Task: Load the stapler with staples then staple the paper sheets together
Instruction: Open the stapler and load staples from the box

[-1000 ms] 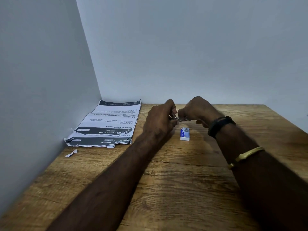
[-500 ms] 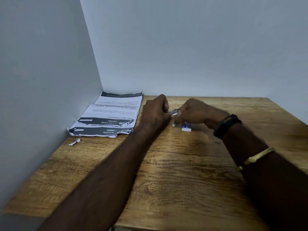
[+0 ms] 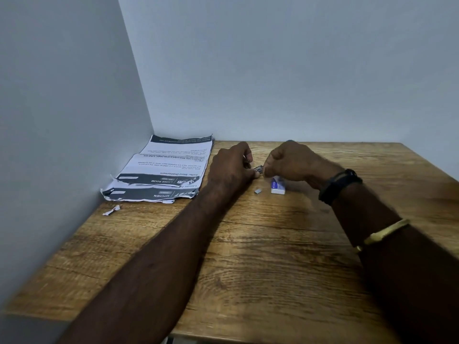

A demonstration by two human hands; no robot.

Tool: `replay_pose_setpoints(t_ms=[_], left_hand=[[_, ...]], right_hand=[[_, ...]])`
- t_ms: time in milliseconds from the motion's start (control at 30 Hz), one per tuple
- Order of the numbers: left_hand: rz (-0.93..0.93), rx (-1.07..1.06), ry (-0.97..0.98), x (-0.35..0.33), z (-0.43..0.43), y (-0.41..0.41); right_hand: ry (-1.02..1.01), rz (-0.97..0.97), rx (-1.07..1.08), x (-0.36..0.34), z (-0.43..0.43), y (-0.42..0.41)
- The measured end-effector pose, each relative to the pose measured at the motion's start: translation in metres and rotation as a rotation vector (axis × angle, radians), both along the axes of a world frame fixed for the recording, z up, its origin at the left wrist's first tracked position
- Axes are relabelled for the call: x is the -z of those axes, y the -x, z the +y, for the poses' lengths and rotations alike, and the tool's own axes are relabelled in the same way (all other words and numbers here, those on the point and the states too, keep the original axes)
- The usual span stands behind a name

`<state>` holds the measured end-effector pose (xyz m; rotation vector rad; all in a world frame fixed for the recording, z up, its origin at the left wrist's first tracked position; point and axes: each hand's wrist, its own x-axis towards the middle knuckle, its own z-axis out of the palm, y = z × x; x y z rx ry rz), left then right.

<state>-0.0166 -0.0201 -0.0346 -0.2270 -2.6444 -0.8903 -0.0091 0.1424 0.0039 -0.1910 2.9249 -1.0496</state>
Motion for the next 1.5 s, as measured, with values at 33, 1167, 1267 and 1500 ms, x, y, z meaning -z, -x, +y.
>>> replay_pose_setpoints(t_ms=[33, 1167, 1267, 1500], left_hand=[[-0.002, 0.002, -0.003, 0.0, 0.0, 0.0], [-0.27, 0.126, -1.132, -0.034, 0.005, -0.01], [-0.273, 0.11, -1.197, -0.033, 0.003, -0.007], [-0.258, 0.059, -1.237, -0.033, 0.003, -0.005]], right_hand=[[-0.016, -0.006, -0.002, -0.001, 0.003, 0.001], [0.286, 0.425, -0.082, -0.008, 0.01, -0.006], [0.29, 0.439, -0.083, -0.009, 0.01, -0.007], [0.244, 0.466, -0.064, -0.007, 0.008, -0.008]])
